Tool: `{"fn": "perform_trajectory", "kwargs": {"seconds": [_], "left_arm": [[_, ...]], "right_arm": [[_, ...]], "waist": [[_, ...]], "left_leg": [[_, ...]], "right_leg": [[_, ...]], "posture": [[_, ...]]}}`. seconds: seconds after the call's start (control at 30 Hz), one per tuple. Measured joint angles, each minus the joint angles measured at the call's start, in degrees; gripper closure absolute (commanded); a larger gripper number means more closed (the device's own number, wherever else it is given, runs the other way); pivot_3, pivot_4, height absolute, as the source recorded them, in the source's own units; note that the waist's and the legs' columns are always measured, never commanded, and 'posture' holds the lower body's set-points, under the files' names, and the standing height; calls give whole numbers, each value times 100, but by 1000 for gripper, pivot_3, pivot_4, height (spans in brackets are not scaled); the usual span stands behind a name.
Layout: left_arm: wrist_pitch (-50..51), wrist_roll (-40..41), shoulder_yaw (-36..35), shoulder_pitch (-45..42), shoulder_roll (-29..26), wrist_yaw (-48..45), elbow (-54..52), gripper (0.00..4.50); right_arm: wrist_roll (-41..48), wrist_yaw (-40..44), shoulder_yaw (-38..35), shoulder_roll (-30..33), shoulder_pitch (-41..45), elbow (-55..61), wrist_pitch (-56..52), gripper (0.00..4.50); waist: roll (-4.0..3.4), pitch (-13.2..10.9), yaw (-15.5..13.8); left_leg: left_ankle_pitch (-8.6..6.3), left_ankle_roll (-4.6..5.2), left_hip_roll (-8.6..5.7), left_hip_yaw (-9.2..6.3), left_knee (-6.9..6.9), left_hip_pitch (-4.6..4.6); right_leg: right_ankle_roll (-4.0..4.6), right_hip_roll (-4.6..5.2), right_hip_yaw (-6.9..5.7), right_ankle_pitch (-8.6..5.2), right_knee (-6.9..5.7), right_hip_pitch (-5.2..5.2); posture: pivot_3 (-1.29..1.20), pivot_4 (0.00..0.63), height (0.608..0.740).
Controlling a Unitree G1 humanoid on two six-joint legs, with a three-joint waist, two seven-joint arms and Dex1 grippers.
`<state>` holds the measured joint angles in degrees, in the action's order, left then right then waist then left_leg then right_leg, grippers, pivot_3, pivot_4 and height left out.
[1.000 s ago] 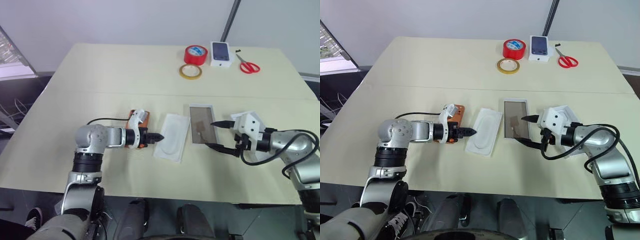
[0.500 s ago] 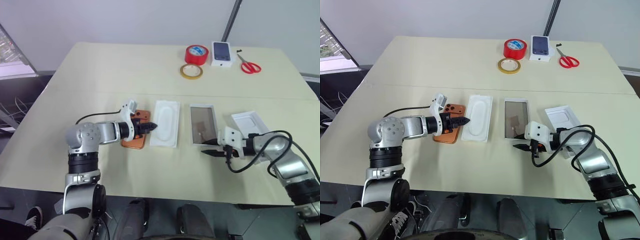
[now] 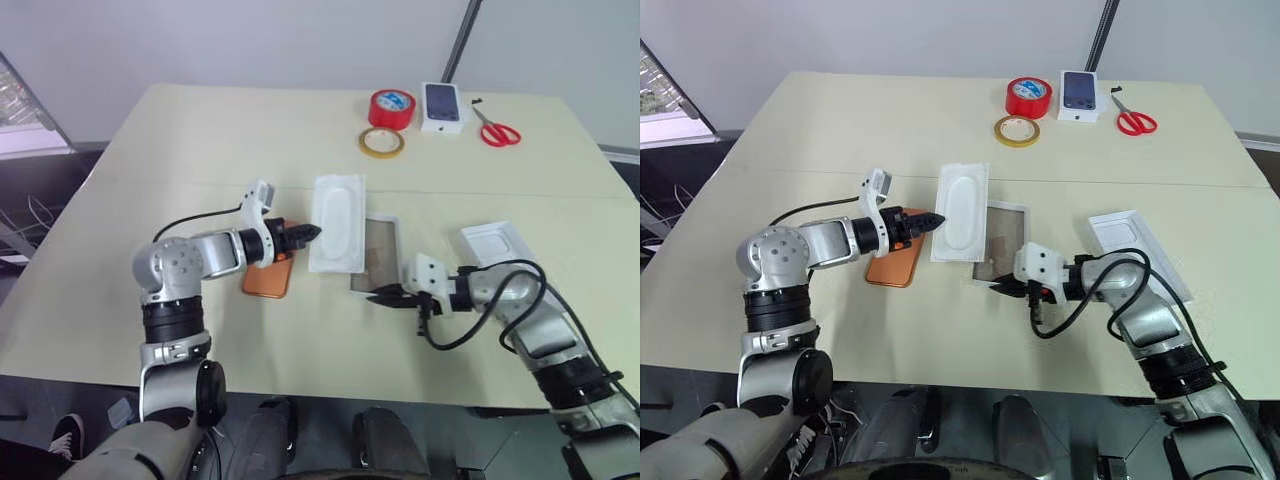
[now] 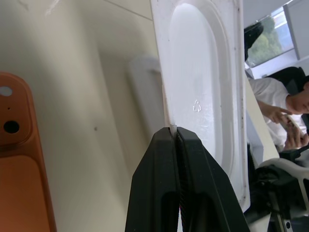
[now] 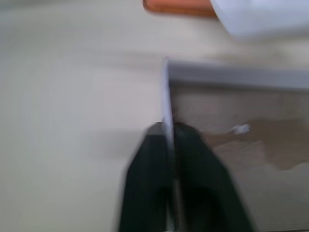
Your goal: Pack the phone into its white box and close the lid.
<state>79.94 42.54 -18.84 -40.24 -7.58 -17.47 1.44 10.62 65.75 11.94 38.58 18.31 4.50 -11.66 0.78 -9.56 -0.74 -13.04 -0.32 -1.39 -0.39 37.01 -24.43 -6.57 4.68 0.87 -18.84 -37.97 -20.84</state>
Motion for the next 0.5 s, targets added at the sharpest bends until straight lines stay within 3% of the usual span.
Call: {"fn": "perform_trajectory", "kwargs": {"seconds": [0.1,0.33,0.5], "left_arm": [[9,3,10,51,42,24,-2,4500],[181,67,-2,257,522,285,-205,4500],[68,37,116,264,897,463,-202,4500]], "right_arm": [[36,-107,-73,34,-137,177,-40,1119],[393,-122,-1156,967,-760,475,-415,1119],[356,-310,-1640,1052,-848,33,-112,1119]], "waist": [[3,-1,-5],[9,-5,-3],[10,-6,11]], "left_leg": [[-1,1,-1,0,0,0],[-18,30,0,-1,0,-3],[-18,31,2,0,-2,0]], "right_leg": [[0,2,0,0,0,1],[0,4,0,0,2,1],[0,-1,1,0,2,1]], "posture": [[0,150,740],[0,150,740],[0,150,740]]}}
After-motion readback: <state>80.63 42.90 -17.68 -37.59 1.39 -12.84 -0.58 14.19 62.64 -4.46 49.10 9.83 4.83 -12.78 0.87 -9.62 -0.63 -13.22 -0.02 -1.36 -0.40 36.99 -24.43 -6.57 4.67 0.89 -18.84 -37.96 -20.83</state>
